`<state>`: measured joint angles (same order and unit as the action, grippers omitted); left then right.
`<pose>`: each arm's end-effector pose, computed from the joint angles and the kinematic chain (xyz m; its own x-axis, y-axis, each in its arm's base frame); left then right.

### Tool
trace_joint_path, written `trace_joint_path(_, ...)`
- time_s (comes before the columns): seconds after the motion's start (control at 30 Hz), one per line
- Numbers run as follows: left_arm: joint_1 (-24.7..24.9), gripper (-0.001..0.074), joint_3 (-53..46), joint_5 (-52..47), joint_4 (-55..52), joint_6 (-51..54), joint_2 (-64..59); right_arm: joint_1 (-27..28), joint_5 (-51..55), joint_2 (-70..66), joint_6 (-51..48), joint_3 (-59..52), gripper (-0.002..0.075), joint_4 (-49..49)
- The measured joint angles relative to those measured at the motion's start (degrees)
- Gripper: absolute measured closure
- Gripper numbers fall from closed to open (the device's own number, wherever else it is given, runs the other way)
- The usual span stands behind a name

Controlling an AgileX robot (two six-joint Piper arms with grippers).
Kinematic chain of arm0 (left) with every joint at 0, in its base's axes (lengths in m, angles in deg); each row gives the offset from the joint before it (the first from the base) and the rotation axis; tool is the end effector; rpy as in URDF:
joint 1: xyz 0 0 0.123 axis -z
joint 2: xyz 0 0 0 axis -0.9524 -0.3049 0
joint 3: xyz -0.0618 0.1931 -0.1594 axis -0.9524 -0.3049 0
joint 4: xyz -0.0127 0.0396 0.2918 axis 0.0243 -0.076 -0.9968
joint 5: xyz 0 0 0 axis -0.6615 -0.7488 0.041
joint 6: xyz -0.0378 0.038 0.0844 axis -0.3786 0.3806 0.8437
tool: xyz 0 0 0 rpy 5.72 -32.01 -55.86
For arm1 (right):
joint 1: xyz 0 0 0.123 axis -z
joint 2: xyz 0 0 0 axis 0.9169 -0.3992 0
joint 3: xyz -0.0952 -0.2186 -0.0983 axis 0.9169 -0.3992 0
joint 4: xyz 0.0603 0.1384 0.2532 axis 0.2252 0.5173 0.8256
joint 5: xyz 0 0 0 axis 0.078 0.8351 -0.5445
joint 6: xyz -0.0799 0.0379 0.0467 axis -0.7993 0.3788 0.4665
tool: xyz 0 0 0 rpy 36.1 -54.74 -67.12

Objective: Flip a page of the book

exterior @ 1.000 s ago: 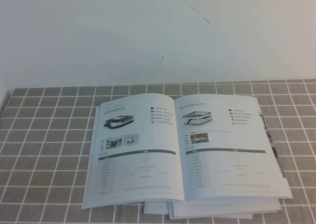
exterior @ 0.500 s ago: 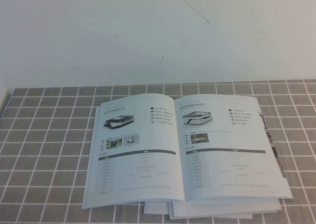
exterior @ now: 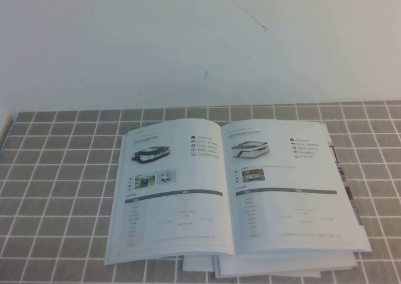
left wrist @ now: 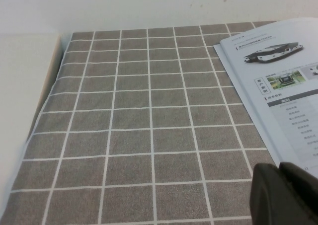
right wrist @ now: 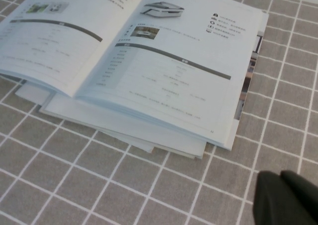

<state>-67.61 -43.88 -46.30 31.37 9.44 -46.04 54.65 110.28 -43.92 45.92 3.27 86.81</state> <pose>0.1331 -0.0111 0.1774 -0.2331 -0.0594 -0.9706 0.0653 0.9949 -0.0766 0.1210 0.0400 0.2644 -0.4273 -0.1950 -0.8829 -0.3735 0.9273 -0.0240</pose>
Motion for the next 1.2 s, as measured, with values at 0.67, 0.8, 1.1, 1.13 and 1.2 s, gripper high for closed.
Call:
trace_joint_path(0.67, 0.00, 0.0738, -0.02, -0.30, -0.49, -0.13, 0.00, 0.00, 0.00, 0.00, 0.00, 0.00, 0.0729, 0.00)
trace_joint_path(0.8, 0.00, 0.0738, -0.02, -0.30, -0.49, -0.13, 0.00, 0.49, -1.45, 1.04, 0.00, -0.51, 0.0729, -1.48)
trace_joint_path(1.1, 0.05, 0.0738, -0.02, -0.40, -0.49, -0.13, 0.00, 15.73, -19.00, 11.59, 0.00, -11.78, 0.0729, -8.13)
trace_joint_path(1.13, 0.05, 0.0738, -0.02, -0.40, -0.49, -0.13, 0.00, 16.76, -21.51, 12.74, 0.00, -14.07, 0.0729, -9.00)
trace_joint_path(1.2, 0.05, 0.0738, -0.02, -0.40, -0.49, -0.13, 0.00, 17.26, -24.93, 13.46, 0.00, -18.28, 0.0729, -10.52)
